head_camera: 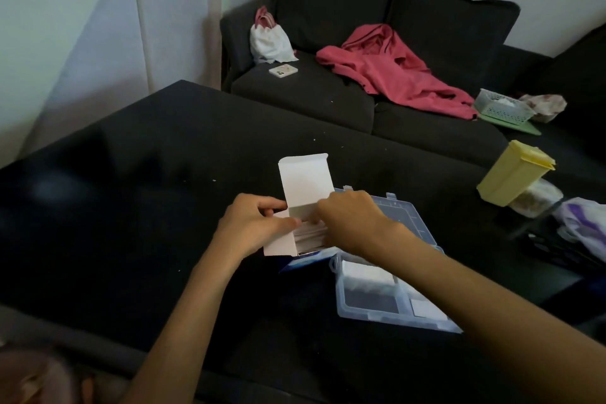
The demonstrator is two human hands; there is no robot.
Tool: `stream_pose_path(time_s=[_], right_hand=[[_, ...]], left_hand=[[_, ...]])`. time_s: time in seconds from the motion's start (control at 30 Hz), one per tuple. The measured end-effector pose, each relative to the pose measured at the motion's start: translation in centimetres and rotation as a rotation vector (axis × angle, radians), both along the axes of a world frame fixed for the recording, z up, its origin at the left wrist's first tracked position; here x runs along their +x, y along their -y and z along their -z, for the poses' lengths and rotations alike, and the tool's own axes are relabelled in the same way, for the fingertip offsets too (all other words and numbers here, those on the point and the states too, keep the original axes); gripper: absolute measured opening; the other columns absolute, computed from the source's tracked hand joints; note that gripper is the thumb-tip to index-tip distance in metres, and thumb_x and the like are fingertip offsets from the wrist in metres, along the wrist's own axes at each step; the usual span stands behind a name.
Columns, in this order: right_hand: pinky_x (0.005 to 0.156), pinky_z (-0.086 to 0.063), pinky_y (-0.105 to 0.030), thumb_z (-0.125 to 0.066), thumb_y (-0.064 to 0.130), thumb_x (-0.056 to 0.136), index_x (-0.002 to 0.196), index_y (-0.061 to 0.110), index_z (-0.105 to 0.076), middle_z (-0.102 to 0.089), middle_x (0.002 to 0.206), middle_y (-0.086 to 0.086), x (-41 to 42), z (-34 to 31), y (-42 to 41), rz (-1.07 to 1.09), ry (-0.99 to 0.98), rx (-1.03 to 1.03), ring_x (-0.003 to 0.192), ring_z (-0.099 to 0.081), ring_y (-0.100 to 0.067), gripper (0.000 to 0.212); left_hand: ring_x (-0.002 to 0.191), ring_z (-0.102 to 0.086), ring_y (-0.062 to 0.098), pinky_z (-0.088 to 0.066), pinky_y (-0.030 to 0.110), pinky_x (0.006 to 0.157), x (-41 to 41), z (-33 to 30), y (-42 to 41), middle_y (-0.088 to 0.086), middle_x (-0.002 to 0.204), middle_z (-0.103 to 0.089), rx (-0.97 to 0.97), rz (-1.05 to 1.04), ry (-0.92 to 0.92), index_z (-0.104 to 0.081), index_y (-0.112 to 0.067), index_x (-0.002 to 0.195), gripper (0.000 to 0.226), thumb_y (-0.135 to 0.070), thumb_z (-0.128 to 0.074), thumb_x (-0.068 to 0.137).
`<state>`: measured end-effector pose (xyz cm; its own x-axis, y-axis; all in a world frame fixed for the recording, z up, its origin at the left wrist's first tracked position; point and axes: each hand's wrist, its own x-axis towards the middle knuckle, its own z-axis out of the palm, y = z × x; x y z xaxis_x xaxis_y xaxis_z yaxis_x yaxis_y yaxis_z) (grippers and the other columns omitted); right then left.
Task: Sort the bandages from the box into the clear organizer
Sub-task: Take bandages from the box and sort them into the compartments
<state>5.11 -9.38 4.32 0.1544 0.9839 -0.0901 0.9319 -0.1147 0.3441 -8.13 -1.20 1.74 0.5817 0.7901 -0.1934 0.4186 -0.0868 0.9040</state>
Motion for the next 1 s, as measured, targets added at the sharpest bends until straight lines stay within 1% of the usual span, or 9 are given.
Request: stream_pose_path(time_s=[0.07, 0.2, 0.47, 0.6, 0.7, 0.77, 0.87, 0.93, 1.0], right_hand=[[0.086, -0.047, -0.032, -0.058, 0.025, 0.092, 0.120, 0.016, -0.058, -0.065, 0.109, -0.008, 0.1, 0.0, -0.7, -0.027, 0.022, -0.014, 0.098, -0.063, -0.024, 0.029], [0.074, -0.048, -0.028, -0.059, 0.028, 0.091, 0.116, 0.013, -0.061, -0.066, 0.104, -0.007, 0.9, -0.2, -1.6, -0.022, -0.044, -0.049, 0.086, -0.063, -0.021, 0.029], [0.079, -0.053, -0.027, -0.053, 0.035, 0.093, 0.123, 0.013, -0.058, -0.065, 0.114, -0.005, 2.1, -0.7, -2.2, -0.098, -0.060, -0.058, 0.085, -0.064, -0.019, 0.038], [0.076, -0.035, -0.023, -0.054, 0.036, 0.093, 0.118, 0.020, -0.062, -0.061, 0.109, -0.001, 2.8, -1.5, -1.4, -0.308, 0.089, 0.042, 0.094, -0.051, -0.014, 0.031], [0.073, -0.031, -0.023, -0.056, 0.035, 0.091, 0.112, 0.022, -0.065, -0.057, 0.107, 0.001, 3.6, -1.9, -0.5, -0.359, 0.081, 0.150, 0.095, -0.043, -0.013, 0.026], [0.074, -0.039, -0.024, -0.056, 0.031, 0.092, 0.110, 0.019, -0.066, -0.058, 0.107, 0.001, 4.1, -1.8, 0.0, -0.297, -0.056, 0.254, 0.094, -0.046, -0.013, 0.024], [0.069, -0.044, -0.016, -0.050, 0.029, 0.095, 0.112, 0.016, -0.065, -0.064, 0.109, -0.002, 4.8, -1.1, 0.8, -0.078, -0.407, 0.430, 0.086, -0.051, -0.006, 0.026], [0.059, -0.047, -0.012, -0.048, 0.029, 0.095, 0.112, 0.016, -0.065, -0.066, 0.110, -0.004, 5.2, -0.2, 1.5, 0.061, -0.643, 0.493, 0.076, -0.056, -0.001, 0.027], [0.059, -0.050, -0.011, -0.049, 0.028, 0.095, 0.112, 0.017, -0.064, -0.067, 0.110, -0.004, 5.5, 0.5, 2.7, 0.135, -0.798, 0.550, 0.074, -0.059, 0.002, 0.026]], left_hand=[[0.083, -0.052, 0.008, -0.045, 0.028, 0.076, 0.1, 0.1, 0.0, -0.007, 0.090, -0.054, 0.013, -0.006, -0.003, -0.061, -0.022, 0.123, 0.047, -0.030, -0.074, 0.078], [0.110, -0.051, 0.018, -0.045, 0.033, 0.089, -0.3, 0.1, -0.2, 0.000, 0.124, -0.051, 0.002, 0.052, 0.003, -0.051, -0.025, 0.132, 0.059, -0.022, -0.074, 0.078], [0.127, -0.040, 0.023, -0.044, 0.044, 0.099, 0.0, 0.1, -0.6, 0.003, 0.143, -0.036, -0.080, 0.034, -0.008, -0.042, -0.030, 0.134, 0.058, -0.020, -0.068, 0.084], [0.119, -0.048, 0.021, -0.053, 0.028, 0.072, 0.4, -0.2, -0.3, 0.005, 0.137, -0.045, -0.160, -0.025, 0.107, -0.041, -0.024, 0.138, 0.058, -0.009, -0.064, 0.086], [0.113, -0.051, 0.020, -0.056, 0.027, 0.068, 0.8, 0.1, 0.0, 0.006, 0.134, -0.047, -0.250, -0.109, 0.215, -0.044, -0.021, 0.137, 0.059, -0.002, -0.065, 0.084], [0.113, -0.052, 0.021, -0.057, 0.031, 0.072, 0.8, 0.6, -0.3, 0.006, 0.134, -0.048, -0.234, -0.159, 0.243, -0.046, -0.022, 0.137, 0.060, -0.002, -0.066, 0.084], [0.118, -0.051, 0.022, -0.054, 0.043, 0.085, 0.9, 1.5, -1.0, 0.004, 0.135, -0.048, -0.042, -0.221, 0.177, -0.045, -0.028, 0.136, 0.060, -0.011, -0.068, 0.083], [0.127, -0.042, 0.023, -0.044, 0.044, 0.099, 1.1, 1.9, -1.1, 0.003, 0.141, -0.043, 0.170, -0.272, 0.062, -0.037, -0.030, 0.140, 0.065, -0.023, -0.069, 0.083], [0.129, -0.034, 0.021, -0.038, 0.032, 0.098, 1.4, 1.3, -0.2, 0.003, 0.141, -0.039, 0.509, -0.384, -0.023, -0.037, -0.026, 0.140, 0.061, -0.037, -0.063, 0.086]])
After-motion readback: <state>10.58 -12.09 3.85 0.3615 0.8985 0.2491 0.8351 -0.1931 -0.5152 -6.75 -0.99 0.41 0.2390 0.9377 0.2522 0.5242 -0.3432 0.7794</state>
